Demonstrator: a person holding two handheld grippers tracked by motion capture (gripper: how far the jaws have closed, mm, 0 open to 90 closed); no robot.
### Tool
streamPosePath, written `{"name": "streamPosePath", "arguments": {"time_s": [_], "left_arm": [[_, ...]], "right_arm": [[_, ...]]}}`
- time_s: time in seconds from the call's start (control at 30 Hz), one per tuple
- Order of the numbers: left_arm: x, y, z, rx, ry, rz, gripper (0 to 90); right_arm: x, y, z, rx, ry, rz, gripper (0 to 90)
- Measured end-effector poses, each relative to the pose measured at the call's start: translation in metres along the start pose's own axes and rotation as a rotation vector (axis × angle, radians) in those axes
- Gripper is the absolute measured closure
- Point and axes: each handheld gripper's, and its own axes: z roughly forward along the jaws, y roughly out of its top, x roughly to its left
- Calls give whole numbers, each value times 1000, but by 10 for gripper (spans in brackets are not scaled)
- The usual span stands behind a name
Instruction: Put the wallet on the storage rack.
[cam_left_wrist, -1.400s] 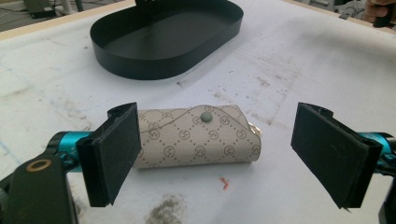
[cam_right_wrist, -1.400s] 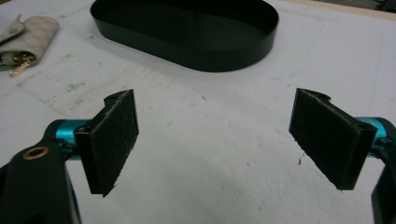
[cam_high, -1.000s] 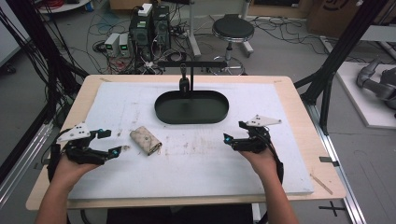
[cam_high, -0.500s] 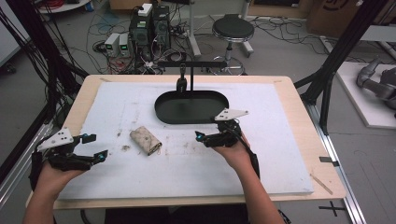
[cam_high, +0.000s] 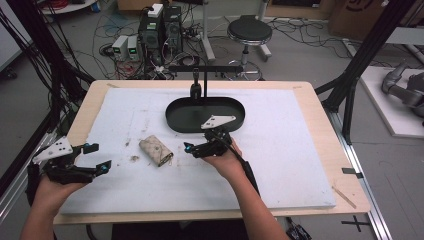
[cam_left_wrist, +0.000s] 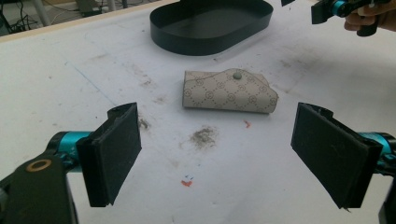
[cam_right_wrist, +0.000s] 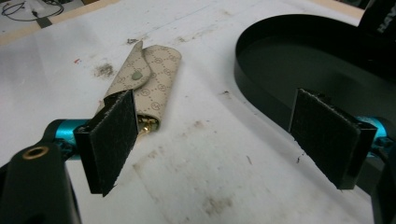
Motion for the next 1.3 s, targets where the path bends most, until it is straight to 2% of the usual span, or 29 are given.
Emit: {"name": "streamPosePath", "arguments": {"time_s": [0.33, 0.53, 0.63, 0.83, 1.0, 1.07, 1.27, 1.3], "left_arm": [[1, 1, 0, 9, 1, 11, 159], [2, -3, 1, 19, -2, 7, 159], [2, -3, 1, 19, -2, 9, 159], [2, -3, -2, 11, -1, 10, 159], [4, -4, -6, 3, -3, 4, 159], [4, -5, -6, 5, -3, 2, 159], [3, -6, -6, 1, -8, -1, 158], [3, -6, -7, -7, -8, 0, 159]], "right_arm": [[16, 8, 32, 32, 45, -4, 162], [24, 11, 48, 49, 78, 13, 162], [33, 14, 59, 56, 91, 16, 162], [42, 12, 75, 83, 97, 31, 162], [49, 10, 84, 91, 92, 9, 162], [53, 10, 88, 95, 97, 16, 162], [62, 5, 102, 136, 90, 21, 162], [63, 4, 104, 148, 80, 10, 162]]}}
